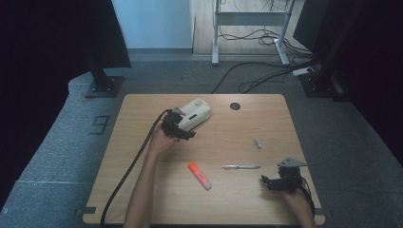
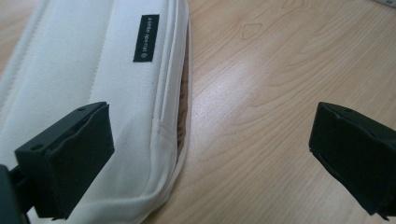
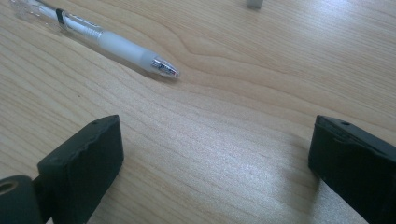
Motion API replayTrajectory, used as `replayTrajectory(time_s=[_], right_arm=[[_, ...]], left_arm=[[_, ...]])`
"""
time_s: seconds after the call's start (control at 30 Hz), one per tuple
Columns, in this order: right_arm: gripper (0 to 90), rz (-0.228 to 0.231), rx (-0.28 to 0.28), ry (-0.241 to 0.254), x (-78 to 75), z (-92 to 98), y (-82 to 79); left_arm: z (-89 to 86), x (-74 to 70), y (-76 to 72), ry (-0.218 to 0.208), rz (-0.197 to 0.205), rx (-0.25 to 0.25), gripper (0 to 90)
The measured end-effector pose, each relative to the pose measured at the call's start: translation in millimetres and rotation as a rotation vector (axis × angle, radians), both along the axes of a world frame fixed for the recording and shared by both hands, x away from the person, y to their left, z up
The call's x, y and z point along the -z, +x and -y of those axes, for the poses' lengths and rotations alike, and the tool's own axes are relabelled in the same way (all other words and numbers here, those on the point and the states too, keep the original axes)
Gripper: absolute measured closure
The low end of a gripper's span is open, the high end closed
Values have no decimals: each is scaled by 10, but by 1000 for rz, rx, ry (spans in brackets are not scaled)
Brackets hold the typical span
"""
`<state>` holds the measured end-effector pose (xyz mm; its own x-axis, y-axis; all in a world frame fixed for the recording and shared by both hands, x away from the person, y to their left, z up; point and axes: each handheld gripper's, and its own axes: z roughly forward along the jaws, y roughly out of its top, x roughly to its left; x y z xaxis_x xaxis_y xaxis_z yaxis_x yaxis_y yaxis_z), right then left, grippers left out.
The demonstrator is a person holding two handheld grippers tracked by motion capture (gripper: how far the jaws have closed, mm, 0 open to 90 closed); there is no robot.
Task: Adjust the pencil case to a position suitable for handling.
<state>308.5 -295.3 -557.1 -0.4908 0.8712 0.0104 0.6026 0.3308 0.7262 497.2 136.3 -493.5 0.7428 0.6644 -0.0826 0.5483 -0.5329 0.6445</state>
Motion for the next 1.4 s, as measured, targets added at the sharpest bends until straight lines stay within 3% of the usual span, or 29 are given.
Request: replayTrajectory(time_s=[0.1,0.33,0.5,0.77,1.1,1.3,1.4], right_arm=[[29,0,0,0,0,0,0],[29,-3,1,1,0,-1,-2],[29,-3,1,1,0,-1,-2],[29,-3,1,1,0,-2,-2],[29,-3,1,1,0,-2,-2],[29,-3,1,1,0,-2,-2],[29,-3,1,1,0,-2,-2]], left_arm=[[-12,59,52,-25,-14,-6,1],[-34,200,115,-30,-13,-14,0],[-40,219,83,-19,-12,-6,0],[-117,252,-6,-48,-16,-16,11],[-117,226,-140,-6,-23,-3,38],[-148,216,-218,-22,-50,17,18],[-126,219,-267,17,-32,22,14]])
